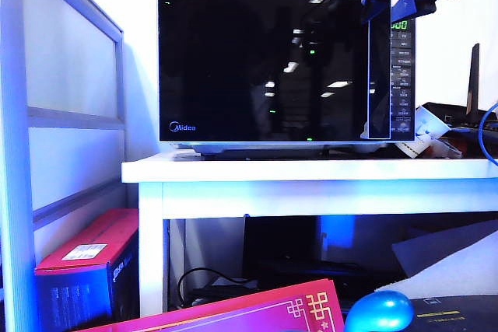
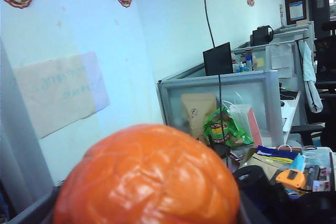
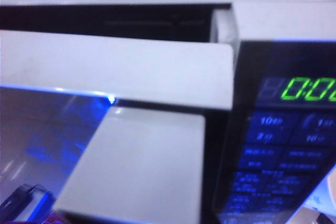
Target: Open the microwave door, place the orange inside the microwave, then close the microwave door.
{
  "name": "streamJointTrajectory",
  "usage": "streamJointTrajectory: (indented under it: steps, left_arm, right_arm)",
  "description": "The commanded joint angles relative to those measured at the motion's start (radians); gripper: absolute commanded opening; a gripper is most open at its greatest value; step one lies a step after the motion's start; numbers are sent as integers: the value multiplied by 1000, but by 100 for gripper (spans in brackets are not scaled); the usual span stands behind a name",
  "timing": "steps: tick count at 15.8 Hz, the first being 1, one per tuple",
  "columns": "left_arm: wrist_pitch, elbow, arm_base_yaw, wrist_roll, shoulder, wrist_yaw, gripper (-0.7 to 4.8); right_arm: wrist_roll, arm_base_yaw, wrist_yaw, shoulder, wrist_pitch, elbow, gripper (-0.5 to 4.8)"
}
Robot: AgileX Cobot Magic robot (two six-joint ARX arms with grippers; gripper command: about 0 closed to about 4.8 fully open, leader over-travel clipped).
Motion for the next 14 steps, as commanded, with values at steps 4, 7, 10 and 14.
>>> streamJointTrajectory:
  steps: [4, 7, 10, 14]
  left_arm:
    - [14, 2, 0, -3, -5, 4, 367]
    - [13, 2, 0, -3, -5, 3, 367]
    - [14, 2, 0, -3, -5, 4, 367]
    - [13, 2, 0, -3, -5, 4, 367]
  right_arm:
    - [4, -5, -77, -34, -2, 5, 423]
    - [4, -5, -82, -82, -48, 6, 422]
    - [-16, -7, -68, -138, -66, 6, 421]
    - [-46, -7, 211, -140, 12, 6, 352]
